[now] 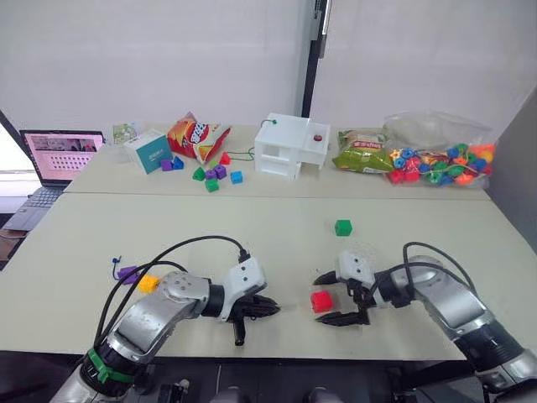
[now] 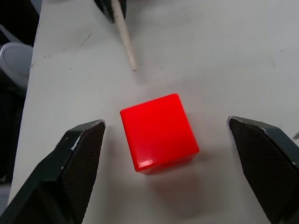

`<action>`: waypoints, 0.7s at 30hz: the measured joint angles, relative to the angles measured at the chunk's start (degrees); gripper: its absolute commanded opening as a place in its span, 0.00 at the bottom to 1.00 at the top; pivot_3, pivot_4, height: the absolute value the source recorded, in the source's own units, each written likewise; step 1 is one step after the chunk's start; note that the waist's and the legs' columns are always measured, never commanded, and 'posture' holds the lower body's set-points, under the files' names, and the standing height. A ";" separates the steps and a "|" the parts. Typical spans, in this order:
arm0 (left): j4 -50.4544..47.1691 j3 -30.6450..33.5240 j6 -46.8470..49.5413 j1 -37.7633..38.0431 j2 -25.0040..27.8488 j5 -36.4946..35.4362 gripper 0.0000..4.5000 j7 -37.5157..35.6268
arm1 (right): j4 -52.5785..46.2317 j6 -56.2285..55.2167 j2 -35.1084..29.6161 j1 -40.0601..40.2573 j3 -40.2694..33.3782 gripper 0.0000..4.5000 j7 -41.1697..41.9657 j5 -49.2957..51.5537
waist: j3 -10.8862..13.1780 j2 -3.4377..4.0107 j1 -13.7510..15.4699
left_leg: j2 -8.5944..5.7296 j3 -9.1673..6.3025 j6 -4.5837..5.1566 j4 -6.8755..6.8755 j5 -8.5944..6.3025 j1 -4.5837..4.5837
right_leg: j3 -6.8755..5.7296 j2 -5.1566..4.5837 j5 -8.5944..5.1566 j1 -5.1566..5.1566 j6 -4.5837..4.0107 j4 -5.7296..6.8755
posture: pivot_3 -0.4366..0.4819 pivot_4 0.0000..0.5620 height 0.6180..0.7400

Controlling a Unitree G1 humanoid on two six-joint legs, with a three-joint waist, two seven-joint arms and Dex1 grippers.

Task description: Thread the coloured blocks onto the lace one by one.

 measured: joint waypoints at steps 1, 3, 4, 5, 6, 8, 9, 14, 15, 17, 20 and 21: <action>0.00 -0.27 0.32 -0.66 -0.32 0.05 0.00 0.42 | 0.37 -0.59 0.10 0.09 -0.06 0.71 0.26 -0.06 | 0.00 0.00 0.07 | -0.01 -0.01 0.00 0.00 0.00 0.01 | -0.01 -0.01 0.00 0.00 0.00 0.01 | 0.48 0.27 1.00; -0.28 -1.00 0.93 -2.06 -0.54 0.10 0.00 1.01 | 0.78 -1.38 0.50 0.62 -0.48 0.57 0.72 -0.05 | 0.00 0.00 0.27 | 0.00 0.00 0.00 0.00 0.00 0.02 | 0.00 -0.01 0.00 0.01 0.00 0.01 | 0.48 0.27 1.00; -0.40 -1.30 1.51 -2.53 -0.54 0.15 0.00 1.22 | 0.79 -1.67 0.77 1.02 -0.71 0.50 0.84 -0.06 | 0.00 0.00 0.29 | 0.00 0.00 -0.01 0.00 0.00 0.04 | 0.01 -0.01 0.00 0.01 0.00 0.02 | 0.48 0.27 1.00; -0.40 -1.58 1.74 -2.82 -0.54 0.24 0.00 1.41 | 0.79 -1.94 0.89 1.29 -0.83 0.43 0.87 -0.07 | 0.00 0.00 0.31 | 0.00 0.00 -0.01 0.00 0.00 0.04 | 0.01 0.00 0.00 0.01 0.00 0.02 | 0.48 0.27 1.00; -0.41 -2.15 1.86 -3.21 -0.55 0.44 0.00 1.61 | 0.78 -2.28 1.02 1.90 -1.30 0.34 0.89 -0.11 | 0.00 0.00 0.36 | 0.00 -0.01 -0.01 0.00 0.00 0.04 | 0.01 0.00 0.00 0.01 0.00 0.02 | 0.48 0.27 1.00; -0.45 -2.77 1.86 -3.38 -0.53 0.61 0.00 1.60 | 0.77 -2.76 1.12 2.47 -1.82 0.26 0.84 -0.19 | 0.00 0.00 0.41 | -0.01 0.00 -0.01 0.00 0.00 0.04 | 0.02 -0.01 0.00 0.01 0.00 0.02 | 0.48 0.27 1.00; -0.44 -3.42 2.00 -3.73 -0.50 0.72 0.00 1.55 | 0.69 -2.81 1.16 2.80 -2.08 0.26 0.66 -0.20 | 0.00 0.00 0.49 | -0.01 -0.01 -0.01 0.00 0.00 0.04 | 0.00 -0.01 0.00 0.02 0.00 0.02 | 0.48 0.27 1.00; 0.17 -5.38 2.65 -5.37 -1.22 1.76 0.00 1.96 | -0.45 -2.65 1.81 3.95 -2.89 0.26 -0.42 -0.61 | 0.00 0.00 0.49 | 0.00 -0.01 -0.01 0.00 0.00 0.09 | 0.01 0.01 0.00 0.05 0.00 0.03 | 0.48 0.27 1.00; 0.29 -5.70 2.55 -5.74 -1.61 1.99 0.00 2.19 | -0.71 -2.54 1.89 4.16 -2.98 0.26 -0.66 -0.64 | 0.00 0.00 0.49 | 0.01 -0.01 -0.01 0.00 0.00 0.09 | 0.01 0.01 0.00 0.05 0.00 0.03 | 0.48 0.27 1.00; 0.71 -6.13 2.46 -6.28 -2.27 2.12 0.00 2.33 | -1.32 -2.10 2.07 4.33 -2.98 0.26 -0.92 -0.73 | 0.00 0.00 0.49 | 0.01 -0.01 -0.01 0.00 0.00 0.08 | 0.01 0.01 0.00 0.05 -0.01 0.03 | 0.48 0.27 1.00; 1.34 -6.56 1.69 -6.36 -2.90 2.37 0.00 2.39 | -1.93 -1.85 2.21 4.53 -2.95 0.26 -0.92 -0.92 | 0.00 0.00 0.43 | 0.01 -0.01 -0.02 0.00 0.00 0.07 | 0.02 0.03 0.00 0.02 -0.01 0.04 | 0.48 0.27 1.00; 1.34 -6.56 1.45 -6.36 -3.14 2.40 0.00 2.39 | -2.10 -1.66 2.21 4.53 -2.94 0.26 -0.91 -1.05 | 0.00 0.00 0.44 | 0.02 -0.01 -0.02 0.00 0.00 0.07 | 0.02 0.03 0.00 0.03 -0.01 0.04 | 0.48 0.27 1.00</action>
